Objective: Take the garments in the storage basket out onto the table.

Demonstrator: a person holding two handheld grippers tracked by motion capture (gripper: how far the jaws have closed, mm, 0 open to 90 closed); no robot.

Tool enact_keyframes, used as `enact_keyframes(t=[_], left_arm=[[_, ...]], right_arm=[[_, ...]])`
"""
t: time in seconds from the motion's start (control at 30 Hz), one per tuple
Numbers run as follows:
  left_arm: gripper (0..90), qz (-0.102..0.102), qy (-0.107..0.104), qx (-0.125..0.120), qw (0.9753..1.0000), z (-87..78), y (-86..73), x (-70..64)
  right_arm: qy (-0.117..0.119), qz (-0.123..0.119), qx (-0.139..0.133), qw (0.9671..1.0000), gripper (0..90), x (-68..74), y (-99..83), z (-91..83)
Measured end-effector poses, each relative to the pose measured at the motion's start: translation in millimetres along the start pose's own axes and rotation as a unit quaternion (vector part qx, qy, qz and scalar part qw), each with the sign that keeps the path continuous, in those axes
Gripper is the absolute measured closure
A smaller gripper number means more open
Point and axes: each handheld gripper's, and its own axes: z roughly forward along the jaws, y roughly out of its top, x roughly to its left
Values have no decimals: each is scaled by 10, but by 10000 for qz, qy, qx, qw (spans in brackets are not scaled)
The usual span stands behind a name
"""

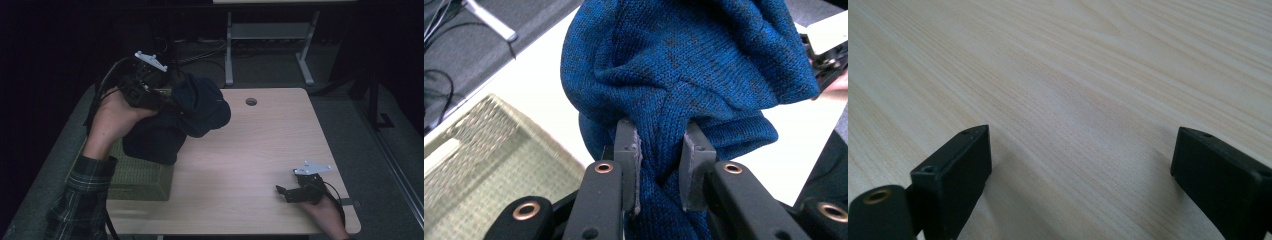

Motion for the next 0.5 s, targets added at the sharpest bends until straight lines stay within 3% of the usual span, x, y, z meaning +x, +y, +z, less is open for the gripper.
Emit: enact_keyframes(t=[0.5], left_arm=[[741,221,-485,-89,9985,500,228,-268]], right_arm=[[0,6,3,10000,89,1,0,0]])
